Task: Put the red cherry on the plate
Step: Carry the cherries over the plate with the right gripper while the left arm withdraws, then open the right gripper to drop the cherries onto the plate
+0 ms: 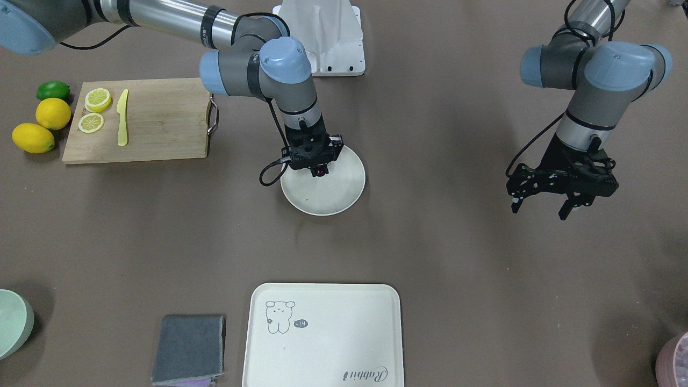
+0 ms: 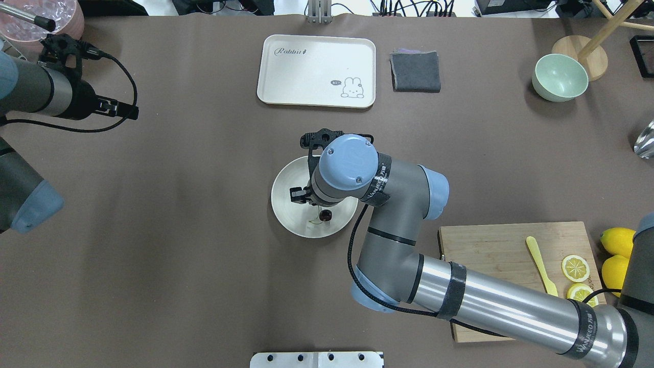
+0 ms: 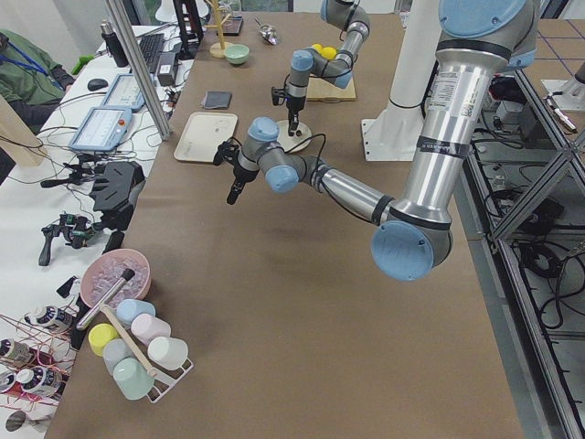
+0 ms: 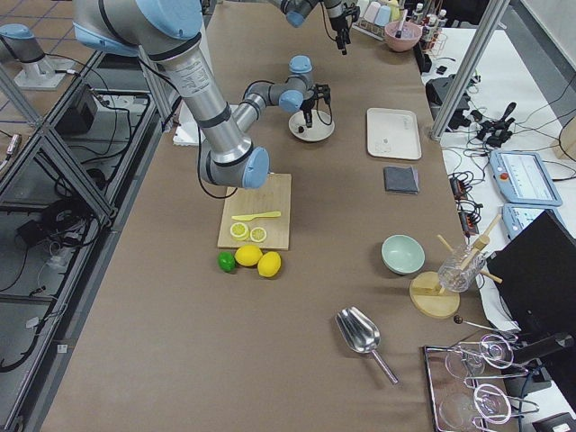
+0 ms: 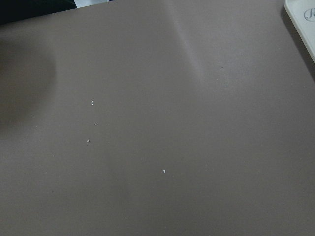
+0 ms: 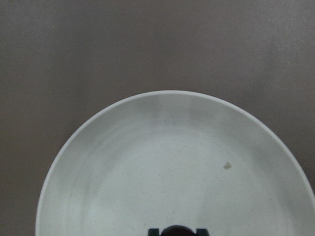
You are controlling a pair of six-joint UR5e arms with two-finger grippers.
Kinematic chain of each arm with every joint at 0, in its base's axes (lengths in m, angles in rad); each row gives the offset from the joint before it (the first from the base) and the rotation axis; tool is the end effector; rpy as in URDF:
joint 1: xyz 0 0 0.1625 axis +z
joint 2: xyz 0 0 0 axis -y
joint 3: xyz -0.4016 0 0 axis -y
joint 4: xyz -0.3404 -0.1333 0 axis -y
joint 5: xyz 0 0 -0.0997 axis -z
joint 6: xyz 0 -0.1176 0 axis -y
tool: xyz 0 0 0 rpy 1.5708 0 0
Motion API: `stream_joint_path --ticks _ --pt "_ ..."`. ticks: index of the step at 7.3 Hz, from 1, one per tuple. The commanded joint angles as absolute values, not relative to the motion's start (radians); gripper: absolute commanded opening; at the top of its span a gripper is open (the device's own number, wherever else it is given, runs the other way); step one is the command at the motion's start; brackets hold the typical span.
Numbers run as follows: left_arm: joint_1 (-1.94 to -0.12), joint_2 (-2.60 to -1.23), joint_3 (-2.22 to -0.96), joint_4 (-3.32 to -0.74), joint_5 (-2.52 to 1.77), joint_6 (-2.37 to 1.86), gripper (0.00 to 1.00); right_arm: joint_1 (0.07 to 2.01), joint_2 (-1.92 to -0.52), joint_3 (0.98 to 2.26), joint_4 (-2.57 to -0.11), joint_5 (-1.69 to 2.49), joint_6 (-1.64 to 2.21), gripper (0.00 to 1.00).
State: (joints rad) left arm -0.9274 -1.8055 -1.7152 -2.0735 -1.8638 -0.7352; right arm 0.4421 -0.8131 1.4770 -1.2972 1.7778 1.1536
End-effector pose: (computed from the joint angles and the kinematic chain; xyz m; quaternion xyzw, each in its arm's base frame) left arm 0.2564 -0.5076 0.4217 0.2418 0.3704 0.0212 0.8966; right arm -0.5823 -0.3964 0.2322 0.1034 -0.4469 -0.0356 0.8879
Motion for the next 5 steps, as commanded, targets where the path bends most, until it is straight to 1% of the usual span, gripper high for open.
stream_joint_path --ticks 1,2,4,5 --pt "-0.928 -1.802 -1.715 -2.074 -1.864 -0.736 0.98 0.436 -0.804 1.474 -1.292 1.778 1.155 0.41" --pt "-0.928 -1.802 -1.713 -2.074 -1.864 -0.735 0.98 0.434 -0.801 1.476 -1.29 1.776 1.158 0.99" --pt "-0.927 -1.799 -1.704 -2.074 -1.864 -0.736 0.98 0.446 -0.781 1.497 -1.305 1.781 1.195 1.0" --pt "-0.927 -1.786 -1.697 -2.072 -1.865 -0.735 0.98 0.477 -0.781 1.543 -1.39 1.795 1.187 1.0"
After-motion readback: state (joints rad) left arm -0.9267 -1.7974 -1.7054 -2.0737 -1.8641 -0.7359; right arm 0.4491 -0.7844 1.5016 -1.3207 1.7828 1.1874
